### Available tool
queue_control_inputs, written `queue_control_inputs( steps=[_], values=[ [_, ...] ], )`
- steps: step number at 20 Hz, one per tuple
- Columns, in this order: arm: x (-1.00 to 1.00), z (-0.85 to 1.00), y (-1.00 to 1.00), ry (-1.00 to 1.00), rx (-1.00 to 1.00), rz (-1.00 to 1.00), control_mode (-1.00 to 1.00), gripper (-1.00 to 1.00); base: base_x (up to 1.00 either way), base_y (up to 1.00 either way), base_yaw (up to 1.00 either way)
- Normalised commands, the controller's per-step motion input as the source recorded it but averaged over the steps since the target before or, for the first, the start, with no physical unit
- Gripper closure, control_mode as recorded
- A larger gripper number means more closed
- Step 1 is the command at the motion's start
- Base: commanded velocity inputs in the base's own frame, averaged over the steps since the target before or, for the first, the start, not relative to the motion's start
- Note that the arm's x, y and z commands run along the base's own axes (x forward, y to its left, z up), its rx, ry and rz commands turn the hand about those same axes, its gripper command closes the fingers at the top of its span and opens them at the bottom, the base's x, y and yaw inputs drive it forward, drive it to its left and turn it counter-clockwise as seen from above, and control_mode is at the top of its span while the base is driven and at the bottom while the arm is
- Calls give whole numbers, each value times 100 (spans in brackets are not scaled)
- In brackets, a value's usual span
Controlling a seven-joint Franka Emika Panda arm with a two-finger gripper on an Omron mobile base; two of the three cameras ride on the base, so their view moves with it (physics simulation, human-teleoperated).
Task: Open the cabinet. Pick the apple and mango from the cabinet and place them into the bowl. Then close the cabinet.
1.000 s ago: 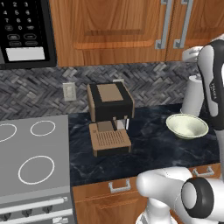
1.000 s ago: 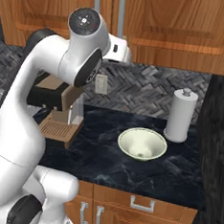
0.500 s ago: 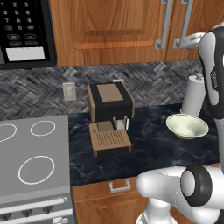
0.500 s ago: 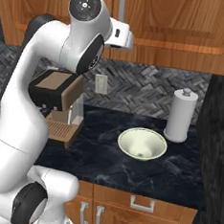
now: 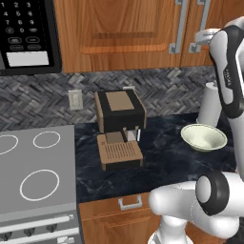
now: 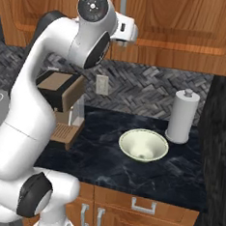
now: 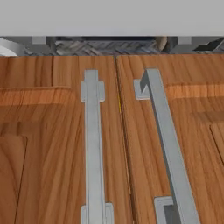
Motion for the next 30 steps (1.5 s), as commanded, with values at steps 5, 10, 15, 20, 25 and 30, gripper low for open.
queue_control_inputs(
  steps=[5, 10, 15, 20, 25, 30],
  values=[
    [36, 1, -6, -12, 1, 0, -100, -100, 0, 0, 0],
    [34, 0, -18, -6, 0, 0, -100, -100, 0, 0, 0],
    [36, 0, -18, 0, 1, 0, -100, -100, 0, 0, 0],
    [35, 0, -11, 0, 1, 0, -100, -100, 0, 0, 0],
    [35, 0, -3, 0, 2, 0, -100, -100, 0, 0, 0],
    [31, 0, 0, 0, 1, 0, -100, -100, 0, 0, 0]
  ],
)
